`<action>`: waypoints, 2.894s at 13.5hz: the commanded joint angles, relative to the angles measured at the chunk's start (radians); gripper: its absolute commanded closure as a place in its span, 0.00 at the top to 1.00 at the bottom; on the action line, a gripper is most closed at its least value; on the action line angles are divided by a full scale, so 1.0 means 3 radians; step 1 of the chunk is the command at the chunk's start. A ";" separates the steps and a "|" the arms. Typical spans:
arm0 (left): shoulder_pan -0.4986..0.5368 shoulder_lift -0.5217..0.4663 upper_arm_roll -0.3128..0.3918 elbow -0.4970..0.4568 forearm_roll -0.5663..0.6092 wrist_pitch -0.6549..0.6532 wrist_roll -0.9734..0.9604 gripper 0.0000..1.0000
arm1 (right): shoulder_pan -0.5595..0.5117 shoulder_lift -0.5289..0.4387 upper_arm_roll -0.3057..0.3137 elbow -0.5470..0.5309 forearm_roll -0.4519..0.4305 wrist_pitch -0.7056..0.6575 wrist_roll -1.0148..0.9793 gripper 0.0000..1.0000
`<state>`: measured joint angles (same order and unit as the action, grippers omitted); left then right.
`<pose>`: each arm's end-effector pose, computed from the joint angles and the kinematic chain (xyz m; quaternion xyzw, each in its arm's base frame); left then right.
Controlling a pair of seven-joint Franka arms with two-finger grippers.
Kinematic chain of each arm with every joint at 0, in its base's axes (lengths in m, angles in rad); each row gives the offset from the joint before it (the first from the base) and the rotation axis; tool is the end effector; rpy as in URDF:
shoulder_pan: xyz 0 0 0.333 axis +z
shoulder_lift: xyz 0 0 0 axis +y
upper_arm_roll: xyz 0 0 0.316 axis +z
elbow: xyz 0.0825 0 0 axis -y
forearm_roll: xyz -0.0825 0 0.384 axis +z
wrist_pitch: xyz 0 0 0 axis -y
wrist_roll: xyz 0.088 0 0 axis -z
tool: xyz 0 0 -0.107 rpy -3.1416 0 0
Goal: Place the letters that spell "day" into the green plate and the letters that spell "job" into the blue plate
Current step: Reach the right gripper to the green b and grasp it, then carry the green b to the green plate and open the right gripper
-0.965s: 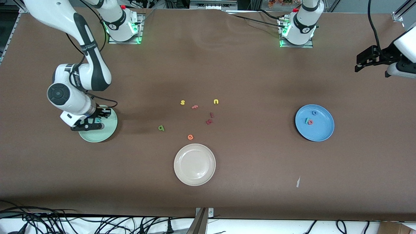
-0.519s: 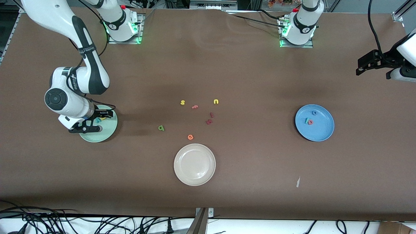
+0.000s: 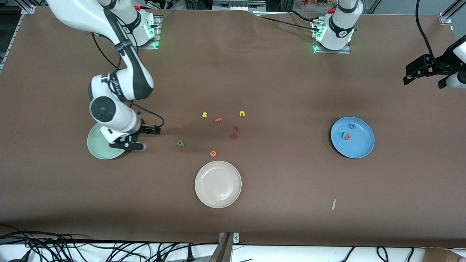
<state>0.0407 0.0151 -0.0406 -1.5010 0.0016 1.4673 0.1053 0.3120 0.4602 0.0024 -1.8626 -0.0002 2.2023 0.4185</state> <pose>0.5488 0.0004 0.6399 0.9983 -0.0525 -0.0244 0.0008 0.5949 0.1934 0.2606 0.9968 -0.0520 -0.0564 0.0211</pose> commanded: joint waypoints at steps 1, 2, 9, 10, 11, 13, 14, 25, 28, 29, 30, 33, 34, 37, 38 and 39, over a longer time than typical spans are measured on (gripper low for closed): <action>0.0002 0.0062 -0.0008 0.0115 0.0097 -0.0069 -0.0003 1.00 | 0.0033 0.0341 0.0130 0.0338 0.0067 0.0038 0.0093 1.00; 0.0002 0.0062 -0.0008 0.0115 0.0097 -0.0074 -0.0013 1.00 | 0.0079 0.0469 0.0145 0.0460 0.0067 0.0038 0.0098 1.00; -0.0003 0.0062 -0.0008 0.0115 0.0102 -0.0064 -0.0003 1.00 | 0.0330 0.0930 0.0135 0.0692 -0.0080 0.0451 0.0088 0.99; -0.0003 0.0062 -0.0008 0.0115 0.0102 -0.0064 -0.0008 1.00 | 0.0330 0.0941 0.0135 0.0687 -0.0147 0.0452 0.0073 0.94; 0.0002 0.0062 -0.0008 0.0115 0.0102 -0.0064 -0.0008 1.00 | 0.0330 0.0936 0.0135 0.0687 -0.0183 0.0447 0.0052 0.90; 0.0002 0.0062 -0.0008 0.0115 0.0097 -0.0069 -0.0008 1.00 | 0.0325 0.0936 0.0140 0.0686 -0.0183 0.0442 0.0022 0.75; 0.0002 0.0062 -0.0008 0.0115 0.0097 -0.0069 -0.0013 1.00 | 0.0325 0.0936 0.0135 0.0686 -0.0183 0.0442 -0.0004 0.70; 0.0002 0.0062 -0.0008 0.0115 0.0097 -0.0069 -0.0019 1.00 | 0.0305 0.0910 0.0130 0.0702 -0.0183 0.0437 -0.0035 0.19; 0.0002 0.0062 -0.0003 0.0115 0.0097 -0.0069 -0.0024 1.00 | 0.0229 0.0798 0.0109 0.0788 -0.0178 0.0177 -0.0116 0.15; 0.0002 0.0062 -0.0003 0.0115 0.0097 -0.0069 -0.0024 1.00 | 0.0172 0.0762 0.0099 0.0850 -0.0178 0.0004 -0.0218 0.14; 0.0002 0.0062 -0.0003 0.0115 0.0097 -0.0069 -0.0024 1.00 | 0.0111 0.0686 0.0044 0.0840 -0.0183 -0.0115 -0.0366 0.14; 0.0002 0.0062 -0.0003 0.0115 0.0097 -0.0069 -0.0024 1.00 | 0.0095 0.0512 -0.0304 0.0764 -0.0173 -0.0417 -0.1015 0.14; 0.0002 0.0062 -0.0003 0.0115 0.0097 -0.0069 -0.0024 1.00 | 0.0095 0.0456 -0.0386 0.0687 -0.0173 -0.0412 -0.1103 0.14; 0.0002 0.0062 -0.0003 0.0115 0.0097 -0.0069 -0.0029 1.00 | 0.0090 0.0323 -0.0651 0.0503 -0.0158 -0.0382 -0.1510 0.14; 0.0002 0.0062 -0.0008 0.0120 0.0097 -0.0069 -0.0029 1.00 | 0.0085 0.0292 -0.0728 0.0447 -0.0137 -0.0377 -0.1659 0.15; 0.0002 0.0062 -0.0003 0.0115 0.0097 -0.0069 -0.0029 1.00 | 0.0085 0.0251 -0.0800 0.0375 -0.0127 -0.0361 -0.1722 0.15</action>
<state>0.0416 0.0215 -0.0389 -1.4966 0.0016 1.4673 0.1039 0.3314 0.5938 -0.2028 -1.6768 -0.0454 2.0849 -0.0367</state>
